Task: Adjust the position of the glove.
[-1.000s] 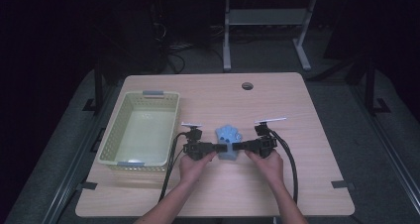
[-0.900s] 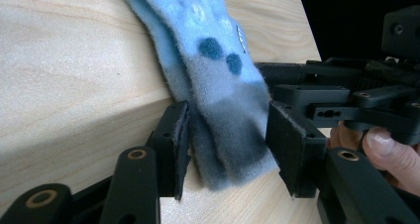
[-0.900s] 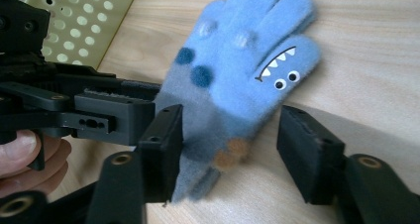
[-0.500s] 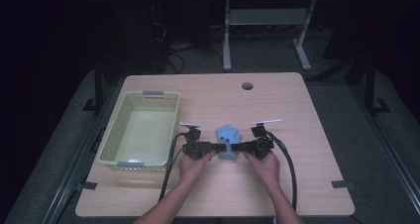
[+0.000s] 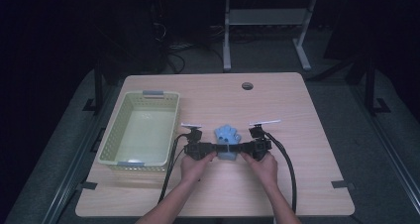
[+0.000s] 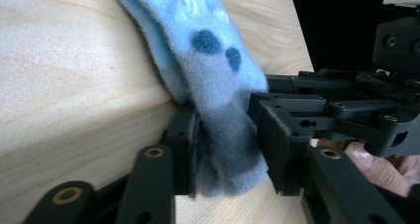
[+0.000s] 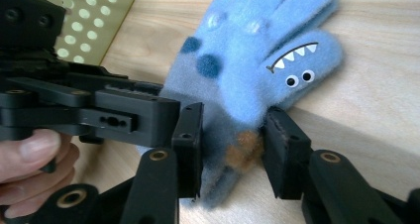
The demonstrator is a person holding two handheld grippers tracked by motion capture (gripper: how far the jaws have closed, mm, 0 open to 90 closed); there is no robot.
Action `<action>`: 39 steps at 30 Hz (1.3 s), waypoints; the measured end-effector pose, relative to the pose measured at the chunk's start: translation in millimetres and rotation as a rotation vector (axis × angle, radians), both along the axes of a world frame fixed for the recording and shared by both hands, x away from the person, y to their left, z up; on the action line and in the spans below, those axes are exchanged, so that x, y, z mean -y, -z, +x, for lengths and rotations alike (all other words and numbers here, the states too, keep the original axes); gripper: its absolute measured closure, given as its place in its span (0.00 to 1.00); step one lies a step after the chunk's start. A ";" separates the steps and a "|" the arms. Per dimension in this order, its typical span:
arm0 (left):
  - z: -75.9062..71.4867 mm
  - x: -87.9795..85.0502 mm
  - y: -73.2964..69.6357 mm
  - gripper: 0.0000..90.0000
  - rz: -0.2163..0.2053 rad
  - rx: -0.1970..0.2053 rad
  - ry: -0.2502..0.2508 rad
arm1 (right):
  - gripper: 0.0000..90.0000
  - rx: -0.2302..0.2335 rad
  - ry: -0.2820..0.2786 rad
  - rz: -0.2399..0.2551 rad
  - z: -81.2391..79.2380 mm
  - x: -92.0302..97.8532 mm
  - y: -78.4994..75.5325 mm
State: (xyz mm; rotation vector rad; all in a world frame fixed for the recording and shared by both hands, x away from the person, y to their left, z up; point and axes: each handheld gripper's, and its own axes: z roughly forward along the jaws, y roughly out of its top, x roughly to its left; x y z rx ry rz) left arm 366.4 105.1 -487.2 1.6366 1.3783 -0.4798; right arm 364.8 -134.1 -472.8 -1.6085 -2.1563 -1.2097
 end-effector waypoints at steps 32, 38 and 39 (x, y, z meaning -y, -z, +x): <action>0.5 -0.7 -10.0 0.78 -0.075 0.069 0.035 | 0.89 0.054 -0.028 0.075 -1.7 6.3 -18.2; 1.1 -1.4 -18.9 0.79 -0.077 0.091 0.045 | 0.89 0.086 -0.026 0.079 -3.9 6.2 -28.2; 1.2 -1.7 -20.1 0.79 -0.081 0.093 0.041 | 0.89 0.096 -0.027 0.072 -4.0 5.7 -29.8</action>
